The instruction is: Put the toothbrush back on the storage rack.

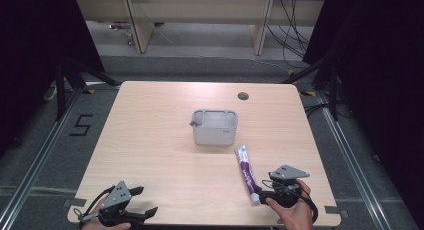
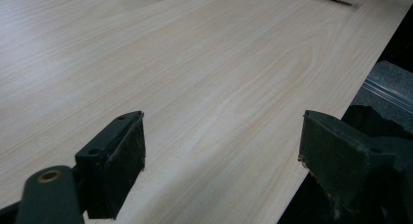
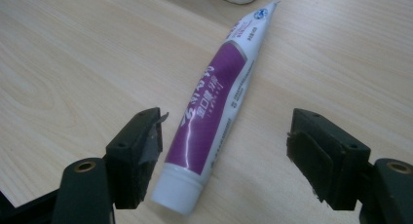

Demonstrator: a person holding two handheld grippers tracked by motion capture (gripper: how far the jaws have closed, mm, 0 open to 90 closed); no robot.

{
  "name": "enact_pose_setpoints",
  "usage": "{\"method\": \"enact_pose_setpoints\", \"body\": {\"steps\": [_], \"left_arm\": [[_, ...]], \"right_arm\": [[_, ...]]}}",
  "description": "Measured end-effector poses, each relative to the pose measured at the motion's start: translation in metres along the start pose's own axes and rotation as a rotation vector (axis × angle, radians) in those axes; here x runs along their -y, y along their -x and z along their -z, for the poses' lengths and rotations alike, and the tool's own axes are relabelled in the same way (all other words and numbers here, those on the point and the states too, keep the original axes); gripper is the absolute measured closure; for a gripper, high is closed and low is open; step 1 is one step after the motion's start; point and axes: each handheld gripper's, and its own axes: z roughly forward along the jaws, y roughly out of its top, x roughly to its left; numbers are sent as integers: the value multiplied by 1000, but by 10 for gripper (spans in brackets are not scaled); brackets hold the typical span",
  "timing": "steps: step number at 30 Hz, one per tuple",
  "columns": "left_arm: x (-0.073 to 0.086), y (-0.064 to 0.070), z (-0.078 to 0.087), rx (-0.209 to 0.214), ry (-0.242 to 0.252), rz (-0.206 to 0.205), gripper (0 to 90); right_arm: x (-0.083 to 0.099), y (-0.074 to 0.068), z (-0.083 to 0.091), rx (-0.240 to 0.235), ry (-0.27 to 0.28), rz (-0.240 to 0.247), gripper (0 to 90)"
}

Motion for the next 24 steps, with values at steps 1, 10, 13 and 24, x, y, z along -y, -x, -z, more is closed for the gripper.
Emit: {"method": "enact_pose_setpoints", "body": {"steps": [1,10,13,24], "left_arm": [[0,1,1,-1,-7,5,163],[3,-1,8,-24,-4,-2,163],[5,0,9,-38,-24,-9,163],[9,-2,10,-53,-32,-19,164]], "right_arm": [[-2,0,-1,-10,-15,1,288],[-13,0,-14,-14,-43,6,288],[-14,0,-16,-15,-60,-20,288],[-19,2,-24,-8,-86,-14,283]]}}
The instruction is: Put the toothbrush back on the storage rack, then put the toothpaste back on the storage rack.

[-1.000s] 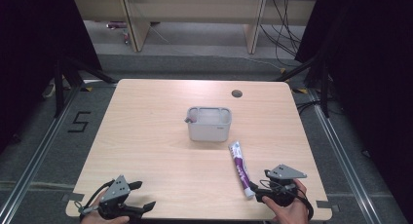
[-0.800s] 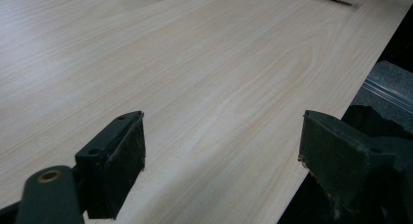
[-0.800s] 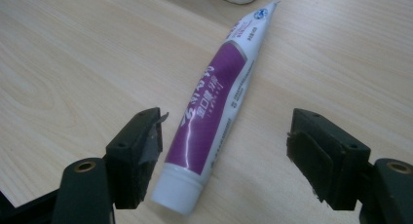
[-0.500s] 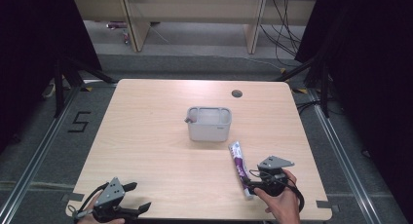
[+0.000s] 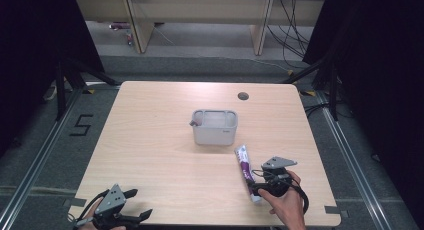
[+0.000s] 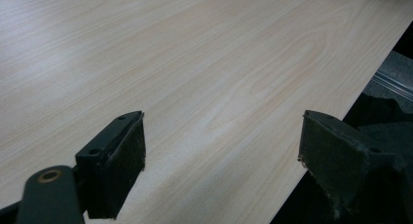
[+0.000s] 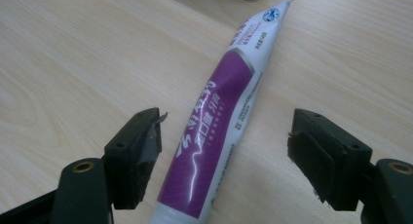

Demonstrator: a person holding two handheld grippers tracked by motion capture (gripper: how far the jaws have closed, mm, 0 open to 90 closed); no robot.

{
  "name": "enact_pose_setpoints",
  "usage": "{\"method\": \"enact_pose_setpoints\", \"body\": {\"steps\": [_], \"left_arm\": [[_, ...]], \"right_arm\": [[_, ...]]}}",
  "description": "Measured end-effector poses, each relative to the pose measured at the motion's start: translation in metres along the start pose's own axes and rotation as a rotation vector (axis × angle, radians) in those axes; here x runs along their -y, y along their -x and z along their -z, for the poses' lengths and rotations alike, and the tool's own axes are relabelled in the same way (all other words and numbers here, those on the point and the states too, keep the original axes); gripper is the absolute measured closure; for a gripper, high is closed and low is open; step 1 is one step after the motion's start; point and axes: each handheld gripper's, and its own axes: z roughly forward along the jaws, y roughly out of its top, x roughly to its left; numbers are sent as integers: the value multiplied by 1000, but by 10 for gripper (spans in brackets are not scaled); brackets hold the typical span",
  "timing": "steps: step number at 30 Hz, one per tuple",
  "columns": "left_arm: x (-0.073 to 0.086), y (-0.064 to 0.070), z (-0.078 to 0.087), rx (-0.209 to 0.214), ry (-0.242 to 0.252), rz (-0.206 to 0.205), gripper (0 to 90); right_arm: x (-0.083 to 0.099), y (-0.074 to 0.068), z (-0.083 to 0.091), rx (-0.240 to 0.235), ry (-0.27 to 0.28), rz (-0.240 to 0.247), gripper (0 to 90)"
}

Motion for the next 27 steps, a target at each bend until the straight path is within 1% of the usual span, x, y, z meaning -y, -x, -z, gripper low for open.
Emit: {"method": "enact_pose_setpoints", "body": {"steps": [1,2,3,4,5,6,7,8,9,10,11,12,13,14,15,16,17,18,19,20,21,22,23,24,25,27], "left_arm": [[0,1,-1,3,9,-1,163],[0,1,0,9,6,2,164],[0,2,0,8,1,-1,164],[0,2,-1,12,11,0,164],[0,2,0,9,-3,-7,164],[0,0,0,6,-19,-27,164],[0,1,-1,-5,-8,-22,164],[-1,2,0,15,2,-9,164],[-2,2,1,3,2,-15,164],[-2,1,1,13,7,-13,164],[-2,2,0,14,13,-10,164],[-2,1,1,8,8,-23,163],[-2,1,2,10,8,-13,164],[-2,0,2,6,7,-17,164],[-2,1,2,12,13,-4,164],[-2,1,2,11,14,-4,163],[-2,1,2,12,14,-5,164],[-2,1,2,13,4,-14,163],[-2,2,1,17,18,-12,164],[-3,2,1,20,5,-17,164],[-3,2,1,17,9,-19,164],[-3,3,1,13,5,-17,164],[-3,3,0,18,9,-14,163],[-3,2,-1,21,4,-18,163],[-3,2,-1,21,-1,-24,163],[-3,3,-1,24,6,-18,164]], "right_arm": [[-1,-1,0,0,-9,-20,281],[-2,0,-1,4,-9,-1,279],[-3,0,-2,2,-10,-9,279],[-4,0,-3,-2,-15,-3,277],[-5,0,-4,-5,-21,-4,274],[-6,1,-6,-5,-24,11,273],[-7,3,-8,-8,-18,30,272],[-7,1,-8,-4,-31,-5,269],[-8,1,-8,1,-37,-12,266],[-8,0,-9,0,-41,-28,265],[-9,1,-10,1,-41,-18,263],[-10,0,-11,-1,-41,-19,263],[-10,1,-12,-9,-43,-12,263],[-11,1,-12,-11,-47,-11,261],[-12,-1,-13,-13,-50,-28,259],[-12,0,-14,-12,-48,-26,257],[-13,1,-15,-11,-49,-4,256],[-13,-1,-15,-10,-59,-22,255],[-14,2,-17,-13,-49,23,255],[-14,1,-17,9,-46,18,255],[-14,2,-18,-7,-54,22,256],[-15,1,-18,-9,-54,21,256],[-15,1,-17,-6,-67,-2,255],[-15,1,-18,-1,-69,-1,256],[-15,-1,-18,8,-73,-27,255],[-16,1,-19,19,-69,19,254]]}}
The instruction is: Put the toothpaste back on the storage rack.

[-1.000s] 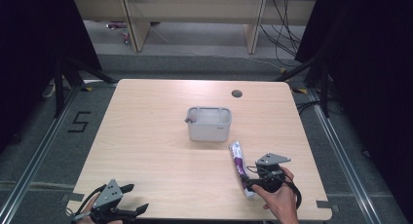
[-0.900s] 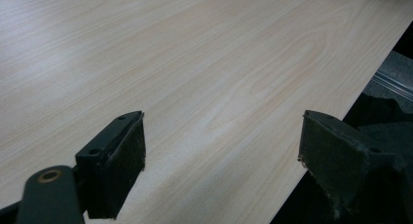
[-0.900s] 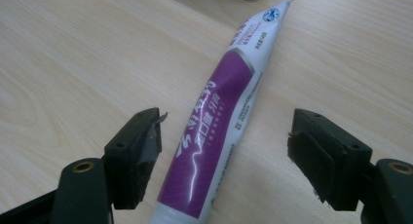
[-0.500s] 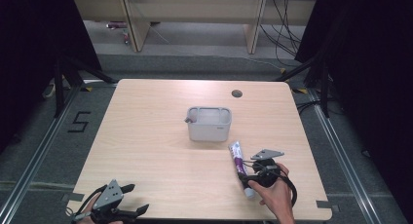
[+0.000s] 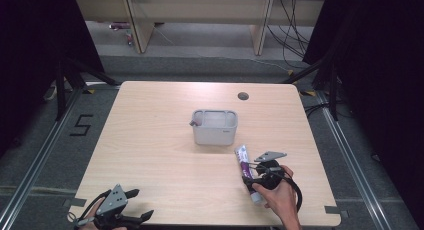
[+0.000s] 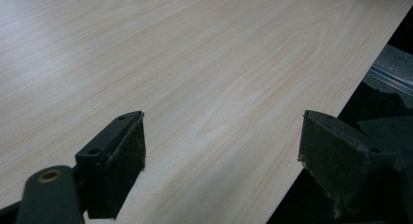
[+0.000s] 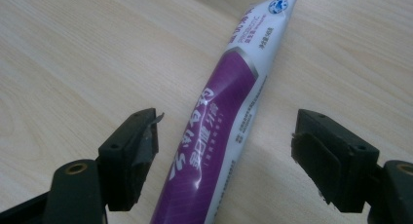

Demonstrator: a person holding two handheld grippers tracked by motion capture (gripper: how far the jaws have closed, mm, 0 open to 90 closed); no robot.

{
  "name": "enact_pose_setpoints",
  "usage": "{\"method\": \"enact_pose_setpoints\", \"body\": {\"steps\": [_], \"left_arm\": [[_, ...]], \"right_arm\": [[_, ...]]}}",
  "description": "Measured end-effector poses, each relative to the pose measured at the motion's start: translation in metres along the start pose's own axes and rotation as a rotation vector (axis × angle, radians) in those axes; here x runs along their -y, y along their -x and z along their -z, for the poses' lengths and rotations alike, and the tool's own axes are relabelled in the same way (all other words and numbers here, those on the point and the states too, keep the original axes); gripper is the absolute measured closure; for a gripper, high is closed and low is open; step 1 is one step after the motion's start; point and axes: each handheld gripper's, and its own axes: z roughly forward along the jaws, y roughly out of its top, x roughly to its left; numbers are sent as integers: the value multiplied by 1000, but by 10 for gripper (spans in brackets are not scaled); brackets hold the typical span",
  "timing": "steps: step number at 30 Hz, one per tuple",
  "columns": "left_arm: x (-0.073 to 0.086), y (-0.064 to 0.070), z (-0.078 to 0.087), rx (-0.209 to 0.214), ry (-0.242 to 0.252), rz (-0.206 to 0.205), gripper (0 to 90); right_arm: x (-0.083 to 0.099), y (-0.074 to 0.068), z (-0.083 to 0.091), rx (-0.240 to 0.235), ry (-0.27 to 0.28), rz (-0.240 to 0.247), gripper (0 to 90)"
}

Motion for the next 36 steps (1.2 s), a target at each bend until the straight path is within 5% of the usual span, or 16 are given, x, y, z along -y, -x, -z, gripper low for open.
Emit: {"method": "enact_pose_setpoints", "body": {"steps": [13,15,30,34,36], "left_arm": [[3,0,2,-3,-12,-14,164],[3,1,3,1,-5,-5,164],[3,2,3,19,-2,-14,164],[2,2,4,13,10,-3,164],[2,0,6,2,-12,-28,163]], "right_arm": [[-11,-8,-9,-8,-83,-29,265],[-12,-7,-13,8,-103,4,276],[-20,-9,-25,27,-192,43,501],[-23,-9,-25,26,-204,22,530],[-24,-6,-25,19,-206,40,548]]}}
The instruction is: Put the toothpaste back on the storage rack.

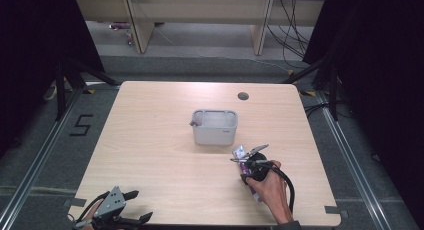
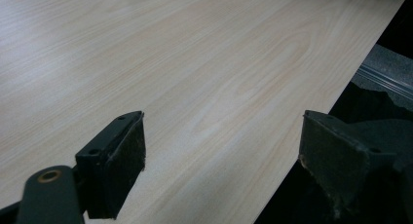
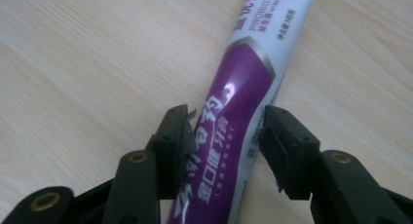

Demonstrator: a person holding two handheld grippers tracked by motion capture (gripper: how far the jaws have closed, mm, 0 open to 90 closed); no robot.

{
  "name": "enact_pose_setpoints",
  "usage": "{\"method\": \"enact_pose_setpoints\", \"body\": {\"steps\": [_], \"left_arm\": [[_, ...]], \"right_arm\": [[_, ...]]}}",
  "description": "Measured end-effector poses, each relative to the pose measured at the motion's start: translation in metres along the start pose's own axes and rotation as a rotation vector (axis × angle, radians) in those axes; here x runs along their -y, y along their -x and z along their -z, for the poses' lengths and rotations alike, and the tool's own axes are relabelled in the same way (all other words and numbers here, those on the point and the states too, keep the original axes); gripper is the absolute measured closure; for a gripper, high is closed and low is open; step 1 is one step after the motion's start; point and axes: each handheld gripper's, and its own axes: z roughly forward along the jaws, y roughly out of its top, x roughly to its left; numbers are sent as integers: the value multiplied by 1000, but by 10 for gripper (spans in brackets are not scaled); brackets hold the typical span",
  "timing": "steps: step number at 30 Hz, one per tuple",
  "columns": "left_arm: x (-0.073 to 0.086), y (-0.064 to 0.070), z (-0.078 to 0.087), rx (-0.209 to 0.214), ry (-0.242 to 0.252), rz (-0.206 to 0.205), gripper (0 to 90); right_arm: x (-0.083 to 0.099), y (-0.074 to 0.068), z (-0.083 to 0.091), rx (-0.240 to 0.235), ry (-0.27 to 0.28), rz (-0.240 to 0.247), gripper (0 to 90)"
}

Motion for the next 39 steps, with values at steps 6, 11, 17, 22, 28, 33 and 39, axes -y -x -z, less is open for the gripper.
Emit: {"method": "enact_pose_setpoints", "body": {"steps": [6,11,17,22,28,33,39], "left_arm": [[1,4,-4,16,23,24,163],[1,4,-3,15,6,4,164],[1,5,-3,27,15,21,164],[1,4,-2,17,-7,-3,163],[1,5,-2,19,-1,6,165],[1,4,-2,15,-12,-9,167],[2,6,-3,26,10,16,167]], "right_arm": [[-6,2,0,6,-49,-3,591],[-10,8,-1,-10,-79,2,633],[-15,15,-3,-2,-116,17,720],[-18,20,-5,-14,-145,25,739],[-22,23,-7,-43,-182,29,747],[-26,25,-9,-54,-226,36,749],[-31,27,-13,-69,-273,42,750]]}}
